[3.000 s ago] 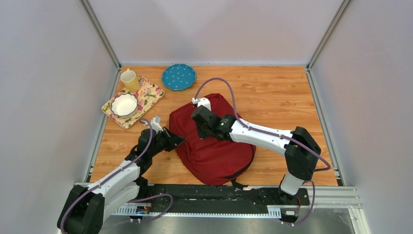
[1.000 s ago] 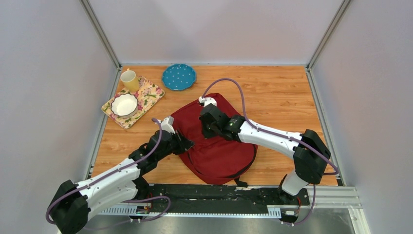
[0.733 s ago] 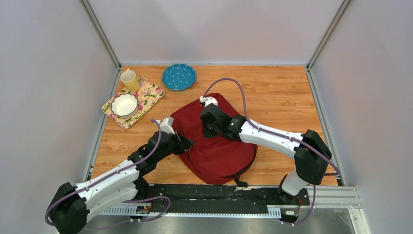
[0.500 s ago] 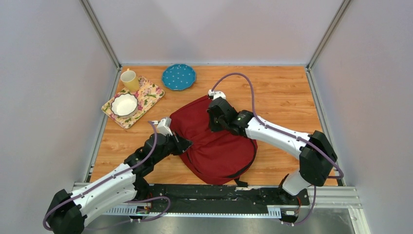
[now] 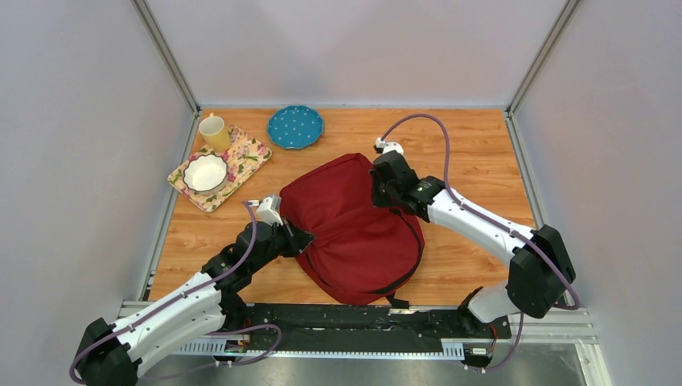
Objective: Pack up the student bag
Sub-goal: Zip the student bag at the center of the board.
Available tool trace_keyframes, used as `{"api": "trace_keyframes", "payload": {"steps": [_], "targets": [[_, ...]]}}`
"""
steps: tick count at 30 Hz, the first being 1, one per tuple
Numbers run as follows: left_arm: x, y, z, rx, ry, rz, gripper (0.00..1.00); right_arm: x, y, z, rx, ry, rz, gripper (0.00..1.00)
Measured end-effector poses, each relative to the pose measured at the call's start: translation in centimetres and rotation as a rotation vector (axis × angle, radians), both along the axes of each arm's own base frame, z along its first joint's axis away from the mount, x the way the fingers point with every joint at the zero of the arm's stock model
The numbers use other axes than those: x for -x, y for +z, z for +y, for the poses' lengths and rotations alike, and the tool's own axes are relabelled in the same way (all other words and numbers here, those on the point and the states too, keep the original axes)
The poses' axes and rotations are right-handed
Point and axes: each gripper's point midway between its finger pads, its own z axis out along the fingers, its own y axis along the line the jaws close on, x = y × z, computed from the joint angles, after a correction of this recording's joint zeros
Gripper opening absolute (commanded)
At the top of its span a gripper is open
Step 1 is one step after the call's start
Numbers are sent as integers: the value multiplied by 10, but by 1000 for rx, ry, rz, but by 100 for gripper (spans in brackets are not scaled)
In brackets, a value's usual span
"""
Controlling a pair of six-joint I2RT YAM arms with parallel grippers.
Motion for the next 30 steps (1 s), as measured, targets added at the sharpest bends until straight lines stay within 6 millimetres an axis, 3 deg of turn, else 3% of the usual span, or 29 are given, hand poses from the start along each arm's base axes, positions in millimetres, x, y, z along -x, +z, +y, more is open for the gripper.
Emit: {"api": "trace_keyframes", "payload": {"steps": [15,27,30], "targets": [[0,-2,-1,-4,-4,4,0,2,-4,-11,-2,-12,2,0],[1,3,1,2,-5,-12,0,-16,-7,-38,-38,-82,25,0],[2,3,1,-1,-5,-11,0,-15,-7,-38,-44,-78,24,26]]}}
